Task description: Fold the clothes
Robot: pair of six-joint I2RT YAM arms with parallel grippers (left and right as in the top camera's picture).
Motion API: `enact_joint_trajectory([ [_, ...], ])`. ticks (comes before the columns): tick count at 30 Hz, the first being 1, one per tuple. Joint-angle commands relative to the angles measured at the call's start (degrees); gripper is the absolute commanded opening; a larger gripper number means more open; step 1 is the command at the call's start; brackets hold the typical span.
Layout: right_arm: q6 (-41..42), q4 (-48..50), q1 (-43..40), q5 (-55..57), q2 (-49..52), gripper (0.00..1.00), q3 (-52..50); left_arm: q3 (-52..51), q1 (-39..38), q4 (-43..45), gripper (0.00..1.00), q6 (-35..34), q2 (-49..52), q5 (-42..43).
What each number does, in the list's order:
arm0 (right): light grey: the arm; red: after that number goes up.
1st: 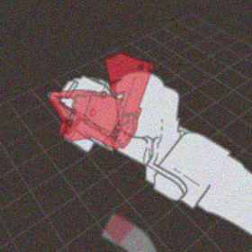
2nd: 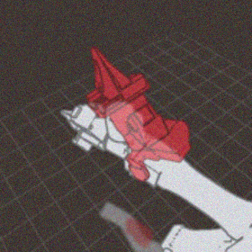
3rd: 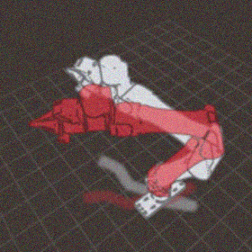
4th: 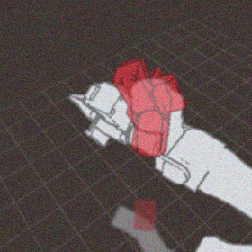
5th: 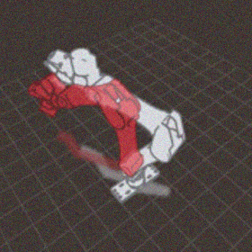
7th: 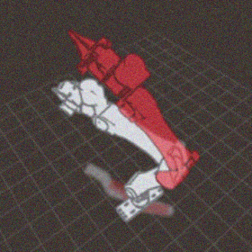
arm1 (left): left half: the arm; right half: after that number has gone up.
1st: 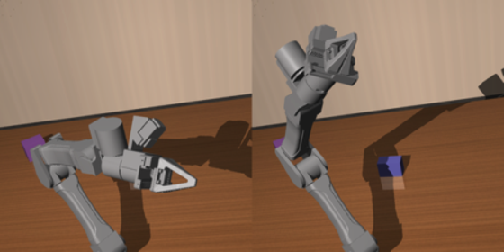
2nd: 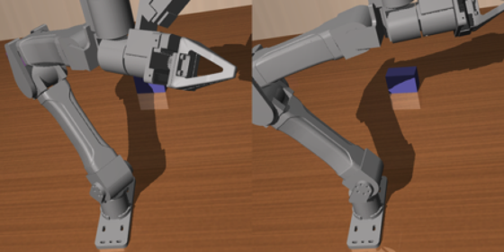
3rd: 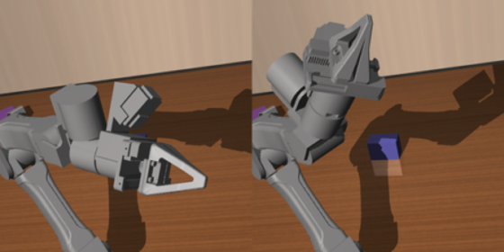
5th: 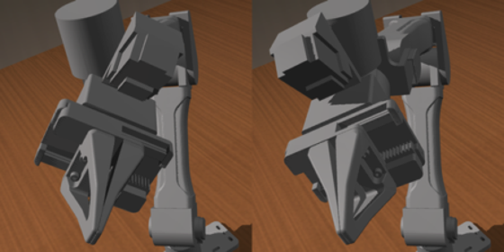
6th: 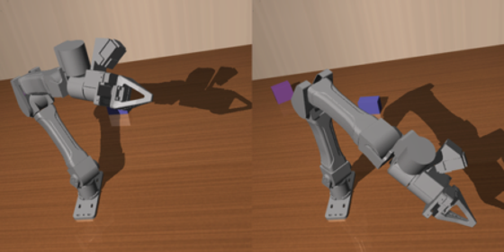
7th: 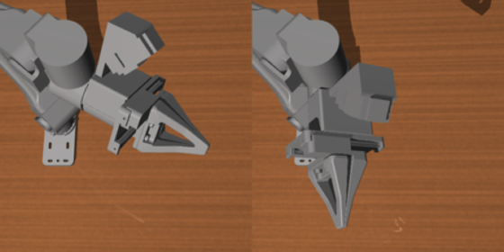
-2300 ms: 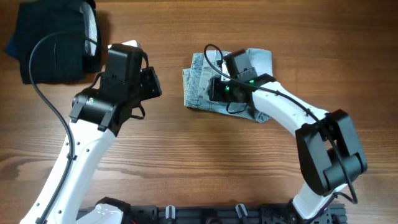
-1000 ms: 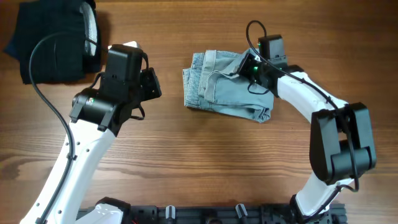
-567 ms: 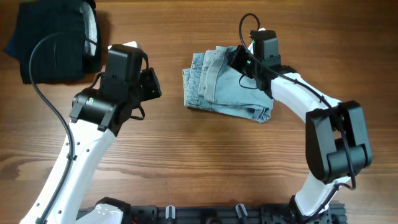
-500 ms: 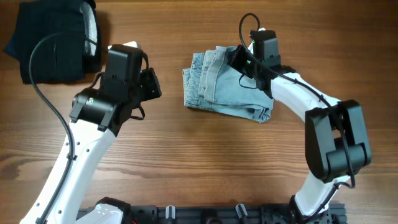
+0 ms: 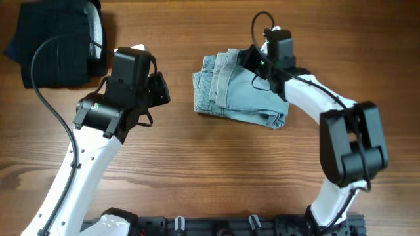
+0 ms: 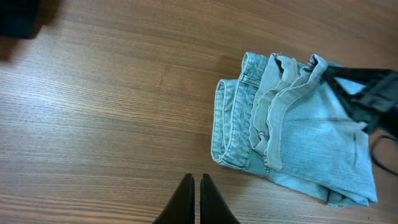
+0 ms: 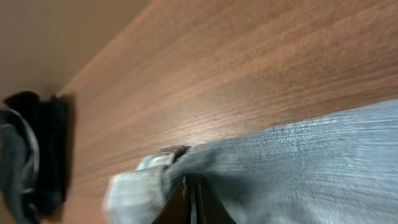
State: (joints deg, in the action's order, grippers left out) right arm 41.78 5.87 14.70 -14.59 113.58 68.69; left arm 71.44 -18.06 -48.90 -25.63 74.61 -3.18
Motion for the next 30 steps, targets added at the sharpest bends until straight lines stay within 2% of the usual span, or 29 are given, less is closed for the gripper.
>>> enact_joint_trajectory([
  [1, -1.25, 1.05, 0.96, 1.95, 4.52, 0.04, 0.85, -0.28, -0.15, -0.02, 0.05, -0.13, -0.35, -0.55],
  [6, -1.14, 1.20, 1.38, 0.55, 6.73, 0.04, 0.87, -0.28, -0.15, -0.02, 0.05, -0.13, -0.35, -0.55],
  [10, -1.38, 1.75, 1.05, -8.17, 4.92, 0.04, 3.04, -0.28, -0.15, -0.02, 0.05, -0.11, -0.22, -0.57],
  [14, -4.39, -2.19, 1.05, -9.01, -2.49, 0.04, 5.05, -0.28, -0.15, -0.04, 0.05, -0.11, 0.96, -0.57],
  [17, -6.32, -8.70, 1.22, -5.05, -7.91, 0.06, 5.05, -0.28, -0.15, 0.22, 0.04, -0.13, 1.60, -0.57],
  [18, -8.02, -12.57, 1.55, -3.89, -9.57, 0.20, 5.05, -0.28, -0.15, 0.50, 0.04, -0.13, 1.60, -0.57],
  [19, -9.38, -14.47, 1.90, -3.82, -10.12, 0.26, 5.05, -0.28, -0.15, 0.87, 0.04, -0.13, 1.60, -0.57],
  [20, -11.21, -17.03, 2.75, -3.80, -10.36, 0.27, 5.05, -0.28, -0.15, 1.33, 0.04, -0.13, 1.60, -0.55],
  [23, -13.57, -23.12, 7.45, 2.12, -10.19, 0.41, 5.03, -0.28, -0.15, 2.16, 0.04, -0.13, 1.60, -0.57],
  [30, -12.68, -26.71, 18.03, 18.12, -9.81, 0.59, 5.03, -0.28, -0.15, 1.88, 0.04, -0.13, 1.60, -0.55],
])
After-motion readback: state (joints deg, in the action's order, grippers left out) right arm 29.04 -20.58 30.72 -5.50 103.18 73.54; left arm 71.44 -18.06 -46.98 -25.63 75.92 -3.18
